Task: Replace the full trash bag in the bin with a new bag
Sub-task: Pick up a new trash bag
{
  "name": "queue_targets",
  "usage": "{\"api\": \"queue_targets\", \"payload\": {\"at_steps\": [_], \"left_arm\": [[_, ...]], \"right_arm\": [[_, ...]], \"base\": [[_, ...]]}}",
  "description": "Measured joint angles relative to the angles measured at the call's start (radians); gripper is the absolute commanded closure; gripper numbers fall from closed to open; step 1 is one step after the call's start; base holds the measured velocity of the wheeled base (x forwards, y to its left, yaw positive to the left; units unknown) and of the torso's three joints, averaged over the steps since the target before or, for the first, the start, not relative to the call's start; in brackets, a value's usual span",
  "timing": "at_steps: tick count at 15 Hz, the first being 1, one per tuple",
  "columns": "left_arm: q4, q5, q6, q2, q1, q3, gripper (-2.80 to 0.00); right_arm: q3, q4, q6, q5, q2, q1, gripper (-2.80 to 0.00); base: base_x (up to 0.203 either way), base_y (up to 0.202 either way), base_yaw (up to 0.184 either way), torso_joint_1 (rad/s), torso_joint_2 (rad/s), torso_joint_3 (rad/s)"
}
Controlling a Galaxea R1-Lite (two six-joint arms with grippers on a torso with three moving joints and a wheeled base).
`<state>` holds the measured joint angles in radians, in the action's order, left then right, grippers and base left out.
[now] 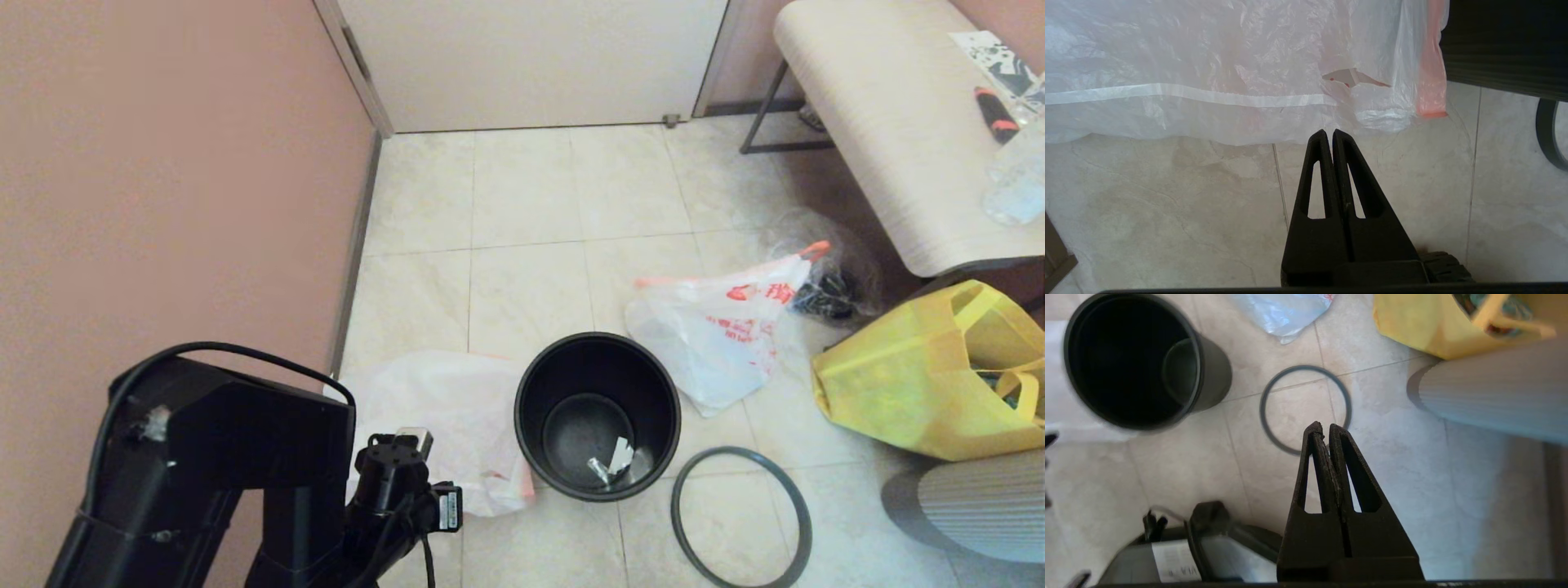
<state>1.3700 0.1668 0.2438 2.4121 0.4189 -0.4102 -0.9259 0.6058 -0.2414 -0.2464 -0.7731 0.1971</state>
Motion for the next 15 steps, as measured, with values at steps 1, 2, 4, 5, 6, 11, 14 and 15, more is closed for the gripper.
{"api": "queue_targets", "payload": {"at_steps": [1, 2, 4, 5, 6, 11, 14, 15], "left_arm": [[0.0, 0.0, -0.001, 0.002, 0.0, -0.001, 0.0], [0.0, 0.0, -0.004, 0.003, 0.0, -0.002, 0.0], [0.0, 0.001, -0.005, 0.006, 0.0, -0.004, 0.0], [0.0, 0.001, -0.005, 0.007, 0.0, -0.005, 0.0], [0.0, 0.001, -0.005, 0.007, 0.0, -0.005, 0.0], [0.0, 0.001, -0.017, 0.01, 0.0, -0.005, 0.0], [0.001, 0.001, -0.017, 0.011, 0.0, -0.005, 0.0], [0.001, 0.001, -0.017, 0.011, 0.0, -0.005, 0.0]], "right_arm": [[0.077, 0.005, 0.0, 0.009, 0.104, -0.008, 0.0], [0.16, 0.014, 0.0, 0.018, 0.192, -0.021, 0.0], [0.289, 0.029, 0.005, 0.046, 0.331, -0.059, 0.0], [0.349, 0.027, 0.011, 0.066, 0.388, -0.075, 0.0], [0.402, 0.002, 0.012, 0.08, 0.424, -0.089, 0.0], [0.639, -0.288, 0.195, 0.145, 0.535, -0.181, 0.0], [0.726, -0.307, 0.272, 0.208, 0.618, -0.206, 0.0], [0.754, -0.32, 0.302, 0.233, 0.662, -0.208, 0.0]], "base": [[0.0, 0.0, 0.0, 0.0, 0.0, 0.0], [0.0, 0.0, 0.0, 0.0, 0.0, 0.0], [0.0, 0.0, 0.0, 0.0, 0.0, 0.0], [0.0, 0.0, 0.0, 0.0, 0.0, 0.0], [0.0, 0.0, 0.0, 0.0, 0.0, 0.0], [0.0, 0.0, 0.0, 0.0, 0.0, 0.0], [0.0, 0.0, 0.0, 0.0, 0.0, 0.0], [0.0, 0.0, 0.0, 0.0, 0.0, 0.0]]}}
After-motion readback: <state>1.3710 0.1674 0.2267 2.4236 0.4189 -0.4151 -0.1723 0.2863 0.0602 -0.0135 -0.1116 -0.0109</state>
